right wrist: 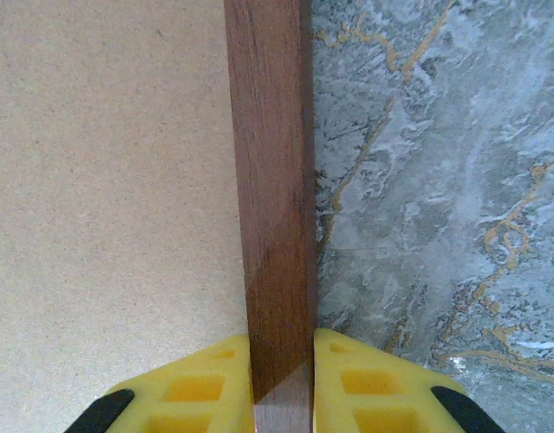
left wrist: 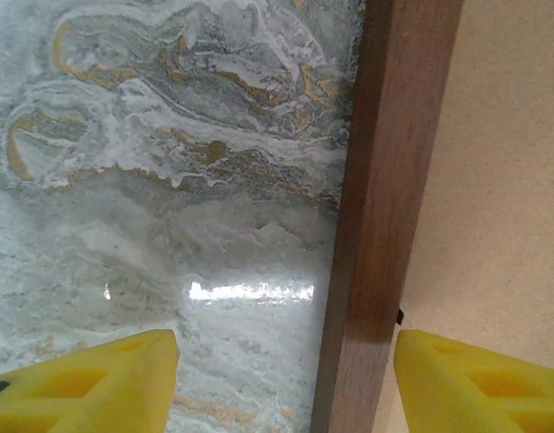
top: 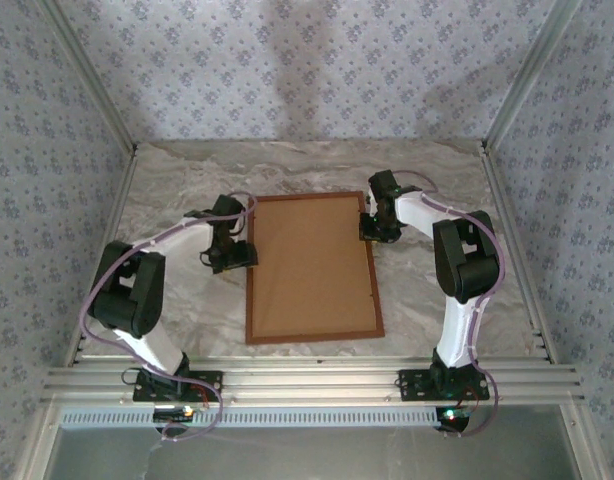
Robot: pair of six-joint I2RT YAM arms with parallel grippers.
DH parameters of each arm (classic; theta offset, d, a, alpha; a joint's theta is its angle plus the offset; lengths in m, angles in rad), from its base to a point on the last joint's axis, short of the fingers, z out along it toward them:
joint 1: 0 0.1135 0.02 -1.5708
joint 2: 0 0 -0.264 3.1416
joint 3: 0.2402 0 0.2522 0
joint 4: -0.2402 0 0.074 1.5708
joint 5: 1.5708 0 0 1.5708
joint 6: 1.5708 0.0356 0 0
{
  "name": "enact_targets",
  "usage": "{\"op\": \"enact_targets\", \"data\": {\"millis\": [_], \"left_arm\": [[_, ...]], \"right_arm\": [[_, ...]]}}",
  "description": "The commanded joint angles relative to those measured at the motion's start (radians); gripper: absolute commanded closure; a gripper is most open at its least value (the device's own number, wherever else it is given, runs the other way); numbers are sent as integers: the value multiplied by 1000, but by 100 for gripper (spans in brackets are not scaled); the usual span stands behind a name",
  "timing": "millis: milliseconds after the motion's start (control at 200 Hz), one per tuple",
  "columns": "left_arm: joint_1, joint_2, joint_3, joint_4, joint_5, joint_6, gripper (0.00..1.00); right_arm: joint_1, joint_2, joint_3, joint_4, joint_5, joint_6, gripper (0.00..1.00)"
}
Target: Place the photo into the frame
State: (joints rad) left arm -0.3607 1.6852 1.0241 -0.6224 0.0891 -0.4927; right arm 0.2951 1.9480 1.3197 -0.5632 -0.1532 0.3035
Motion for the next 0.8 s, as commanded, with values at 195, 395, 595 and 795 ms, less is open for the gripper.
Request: {"op": "enact_targets", "data": {"millis": [195, 395, 595, 795], "left_arm": [[-7, 51, 29, -8, -38, -12, 35], [-11, 86, 31, -13, -41, 6, 36], [-50, 139, 77, -40, -59, 29, 36], [-110, 215, 115, -86, -96, 32, 36]], "right_arm": [[11, -33, 20, 17, 13, 13, 80], [19, -22, 24, 18, 8, 10, 80], [23, -18, 27, 22, 1, 10, 81], [32, -14, 27, 23, 0, 14, 81]]}}
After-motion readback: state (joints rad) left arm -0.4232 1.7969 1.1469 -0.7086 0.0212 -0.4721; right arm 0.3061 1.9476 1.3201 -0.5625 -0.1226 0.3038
